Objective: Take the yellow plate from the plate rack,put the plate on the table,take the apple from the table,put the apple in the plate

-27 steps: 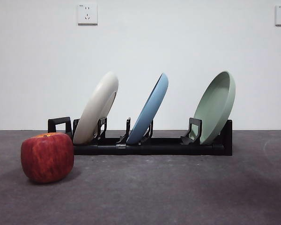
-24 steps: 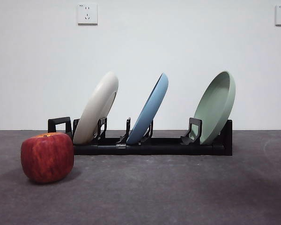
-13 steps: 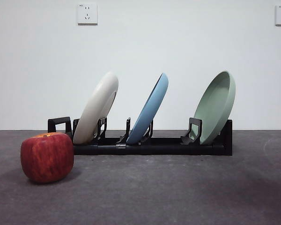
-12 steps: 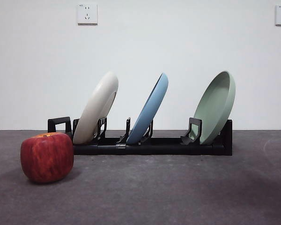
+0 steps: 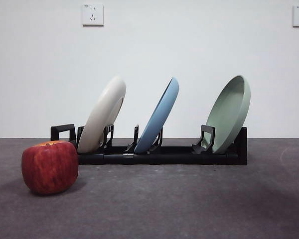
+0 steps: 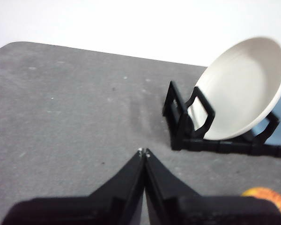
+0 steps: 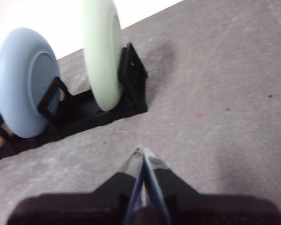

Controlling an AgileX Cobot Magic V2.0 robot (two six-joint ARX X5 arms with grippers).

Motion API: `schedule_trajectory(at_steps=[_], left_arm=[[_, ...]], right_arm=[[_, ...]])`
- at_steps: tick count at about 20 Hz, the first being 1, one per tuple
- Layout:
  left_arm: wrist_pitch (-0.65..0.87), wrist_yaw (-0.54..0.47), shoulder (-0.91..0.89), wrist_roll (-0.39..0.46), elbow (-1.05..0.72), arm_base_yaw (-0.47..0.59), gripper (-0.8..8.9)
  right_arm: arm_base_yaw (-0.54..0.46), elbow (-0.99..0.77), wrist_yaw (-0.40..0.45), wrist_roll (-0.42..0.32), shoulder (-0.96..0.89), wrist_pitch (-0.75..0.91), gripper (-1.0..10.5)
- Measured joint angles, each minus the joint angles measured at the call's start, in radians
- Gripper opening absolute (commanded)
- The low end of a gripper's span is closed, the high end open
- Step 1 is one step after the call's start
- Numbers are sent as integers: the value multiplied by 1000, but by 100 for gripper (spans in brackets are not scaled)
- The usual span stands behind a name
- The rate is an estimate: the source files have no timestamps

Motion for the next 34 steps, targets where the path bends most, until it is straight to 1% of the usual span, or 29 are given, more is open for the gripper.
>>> schedule_trajectory(at_steps=[4,6,7,11,13,17,19,20,21,22,27,31,34], left_arm=[[21,16,138,-19,90,0,-8],[39,50,232,-19,146,0,-8],[39,73,279,-19,172,0,-8],[37,210,517,-19,285,0,-8],[34,282,637,-19,349,0,-8],[32,466,848,-19,499,0,-4],[12,517,930,-20,571,-8,10],[-1,521,966,-20,608,-17,75],[-16,521,998,-23,647,-27,164],[-26,521,1028,-24,687,-39,193],[-102,508,1191,-26,928,-123,193],[-167,420,1350,-24,1135,-204,193],[-206,364,1467,0,1251,-257,192]], right_arm=[[0,91,-37,5,139,0,-10],[0,148,-41,3,223,0,-9],[0,175,-59,-4,261,0,-9],[0,303,-182,-56,436,0,-8],[0,358,-266,-68,525,0,0],[0,444,-444,-106,682,-13,17],[0,481,-472,-125,737,-32,183],[0,496,-475,-129,758,-42,257],[0,510,-476,-132,776,-53,292],[0,525,-476,-137,792,-65,291],[0,542,-478,-158,814,-68,289],[0,542,-479,-158,814,-68,288],[0,542,-479,-158,814,-68,288]])
